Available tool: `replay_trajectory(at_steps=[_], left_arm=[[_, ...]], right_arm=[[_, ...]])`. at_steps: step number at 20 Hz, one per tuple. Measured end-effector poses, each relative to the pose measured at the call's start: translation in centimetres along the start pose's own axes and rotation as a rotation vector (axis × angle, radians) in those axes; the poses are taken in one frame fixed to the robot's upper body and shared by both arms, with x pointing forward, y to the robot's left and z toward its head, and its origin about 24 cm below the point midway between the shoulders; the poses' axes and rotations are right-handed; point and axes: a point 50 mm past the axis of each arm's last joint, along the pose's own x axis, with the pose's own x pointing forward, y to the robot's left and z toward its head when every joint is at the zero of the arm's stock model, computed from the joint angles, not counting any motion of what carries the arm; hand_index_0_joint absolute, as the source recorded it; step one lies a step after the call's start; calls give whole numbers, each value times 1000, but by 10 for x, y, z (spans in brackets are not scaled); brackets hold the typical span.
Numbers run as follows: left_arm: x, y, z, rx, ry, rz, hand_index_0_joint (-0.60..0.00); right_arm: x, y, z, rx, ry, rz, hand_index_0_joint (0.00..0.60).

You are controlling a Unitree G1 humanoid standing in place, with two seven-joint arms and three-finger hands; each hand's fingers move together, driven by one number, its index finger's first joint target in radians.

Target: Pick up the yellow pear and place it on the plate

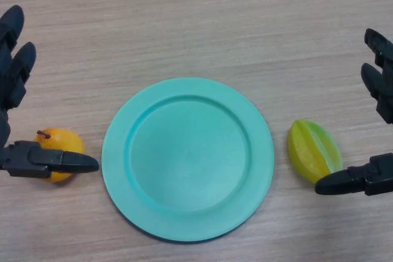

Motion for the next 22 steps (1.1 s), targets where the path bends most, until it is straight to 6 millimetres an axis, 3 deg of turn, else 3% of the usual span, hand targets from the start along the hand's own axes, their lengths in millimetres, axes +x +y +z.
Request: replay_trajectory(at_steps=[13,22], left_arm=[[3,1,2,8,-19,-24,0],[-10,26,-52,254,30,-44,0]], right_arm=[[2,-1,-2,2,7,1,0],[5,0,-6,24,24,11,0]])
